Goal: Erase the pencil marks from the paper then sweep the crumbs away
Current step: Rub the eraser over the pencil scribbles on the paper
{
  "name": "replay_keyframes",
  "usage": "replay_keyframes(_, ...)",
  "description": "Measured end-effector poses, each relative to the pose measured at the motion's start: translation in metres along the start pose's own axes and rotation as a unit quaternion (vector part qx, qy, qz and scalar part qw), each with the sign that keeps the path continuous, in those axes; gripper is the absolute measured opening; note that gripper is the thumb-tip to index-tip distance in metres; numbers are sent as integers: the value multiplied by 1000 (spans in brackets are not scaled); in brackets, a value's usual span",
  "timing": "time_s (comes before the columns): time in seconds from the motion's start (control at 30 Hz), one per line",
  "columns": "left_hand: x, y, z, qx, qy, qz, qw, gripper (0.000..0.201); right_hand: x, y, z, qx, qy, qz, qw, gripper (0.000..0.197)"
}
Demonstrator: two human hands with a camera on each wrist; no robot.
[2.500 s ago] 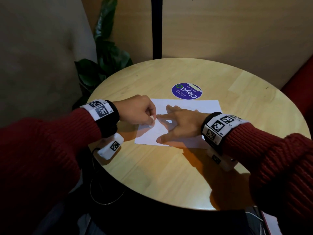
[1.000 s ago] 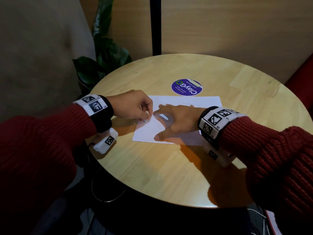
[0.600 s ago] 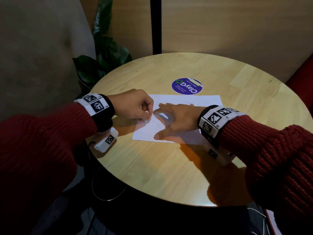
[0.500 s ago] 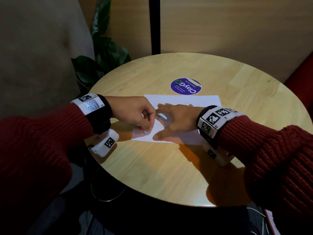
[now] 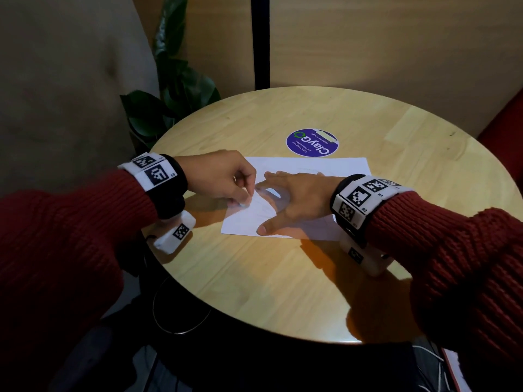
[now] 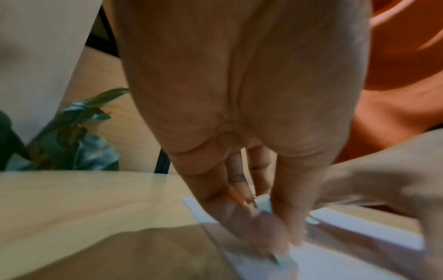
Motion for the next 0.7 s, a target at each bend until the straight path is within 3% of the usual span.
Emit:
replay_keyframes(0.07,7,9,-6,-76,8,-14,997,2,2,1,1,3,-1,11,1000,110)
replay_keyframes(0.1,7,10,-6,-75,10,-17,997,2,2,1,1,2,-2,13,1000,109)
replay_keyframes(0.2,0,0,3,48,3,9,999,5,0,0,-1,-3,-6,4,1000,105)
replay_keyframes(0.23,0,-1,3,54,2,14,998,5,0,1,-1,-6,-7,4,1000,106)
replay_keyframes(0.37,14,13,-6,-91,25,-5,996,2,5,4,1,-7,-14,15,1000,109)
replay_keyframes(0.4,14,12,-3,-78,30,-3,997,2,5,4,1,-8,-15,17,1000,109)
replay_keyframes(0.5,7,3,4,46,33,12,998,4,6,5,3,-12,-19,23,999,109)
replay_keyframes(0.53,7,4,4,39,32,5,999,4,6,6,4,-13,-20,23,999,110)
replay_keyframes(0.63,18,15,-4,-86,45,-16,995,3,7,6,4,-7,-7,24,1000,110)
replay_keyframes(0.7,17,13,-1,-61,49,-15,997,3,7,6,4,2,2,27,1000,112)
Point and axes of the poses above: each hand's wrist, its own z-axis towards the middle knuckle, its own y-axis out of the palm, x = y × z, the point moved 3 cm from there along z, towards the middle knuckle, and after that the axes turned 15 degrees about -y, right-handed, at the moved point
